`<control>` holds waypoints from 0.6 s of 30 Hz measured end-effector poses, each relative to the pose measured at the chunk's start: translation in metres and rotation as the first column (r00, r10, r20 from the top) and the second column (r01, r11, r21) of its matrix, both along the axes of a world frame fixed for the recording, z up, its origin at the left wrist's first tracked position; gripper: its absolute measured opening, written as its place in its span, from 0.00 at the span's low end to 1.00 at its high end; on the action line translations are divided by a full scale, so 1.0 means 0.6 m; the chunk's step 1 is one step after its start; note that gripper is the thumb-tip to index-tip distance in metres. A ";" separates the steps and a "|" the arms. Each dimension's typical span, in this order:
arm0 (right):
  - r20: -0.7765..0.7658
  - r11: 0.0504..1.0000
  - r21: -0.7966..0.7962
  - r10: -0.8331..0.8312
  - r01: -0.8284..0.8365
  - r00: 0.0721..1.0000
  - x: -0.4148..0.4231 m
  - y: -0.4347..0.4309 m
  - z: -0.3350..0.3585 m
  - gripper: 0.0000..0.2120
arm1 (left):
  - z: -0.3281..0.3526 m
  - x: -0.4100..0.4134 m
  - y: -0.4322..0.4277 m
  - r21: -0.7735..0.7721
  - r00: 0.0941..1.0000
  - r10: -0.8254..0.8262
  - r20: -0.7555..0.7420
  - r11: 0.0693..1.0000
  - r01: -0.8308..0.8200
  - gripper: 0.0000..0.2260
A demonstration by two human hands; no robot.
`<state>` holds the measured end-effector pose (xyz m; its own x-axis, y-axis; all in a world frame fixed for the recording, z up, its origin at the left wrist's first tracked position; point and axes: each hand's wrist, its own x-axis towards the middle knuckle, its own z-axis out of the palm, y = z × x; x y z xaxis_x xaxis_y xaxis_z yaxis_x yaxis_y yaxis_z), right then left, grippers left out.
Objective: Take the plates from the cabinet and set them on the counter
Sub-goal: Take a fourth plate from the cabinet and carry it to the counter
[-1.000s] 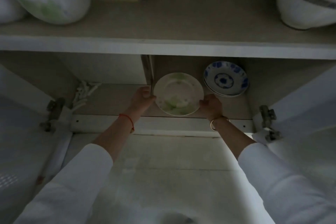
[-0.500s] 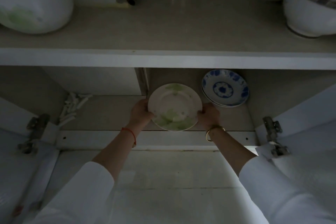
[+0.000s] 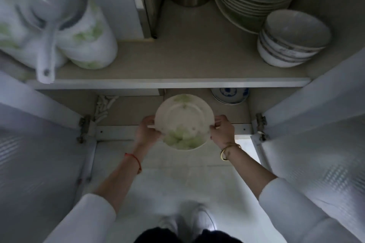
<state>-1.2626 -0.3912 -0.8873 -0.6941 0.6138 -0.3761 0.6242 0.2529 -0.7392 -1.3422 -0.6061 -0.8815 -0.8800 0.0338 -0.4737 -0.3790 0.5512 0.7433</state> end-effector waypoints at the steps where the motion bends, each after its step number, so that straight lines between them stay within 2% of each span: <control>1: 0.027 1.000 -0.016 0.007 -0.007 1.000 0.014 -0.008 0.025 0.10 | 0.023 0.017 -0.010 0.000 1.000 0.001 0.027 1.000 -0.001 0.24; 6: 0.087 0.998 -0.041 0.042 -0.039 0.995 0.082 -0.041 0.150 0.10 | 0.143 0.097 -0.057 -0.058 0.998 0.020 0.052 0.998 -0.017 0.26; 11: 0.142 0.994 -0.058 0.097 -0.090 0.985 0.122 -0.063 0.272 0.11 | 0.263 0.158 -0.089 0.034 0.985 0.137 0.104 0.989 -0.141 0.23; 18: 0.103 0.994 -0.034 0.110 -0.107 0.989 0.181 -0.101 0.435 0.09 | 0.428 0.228 -0.113 -0.017 0.982 0.155 0.112 0.988 -0.154 0.25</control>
<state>-1.1541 -0.4518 -0.6264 -0.7119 0.5252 -0.4662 0.6685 0.3034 -0.6790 -1.2056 -0.6739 -0.6247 -0.8151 -0.1028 -0.5702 -0.5414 0.4855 0.6865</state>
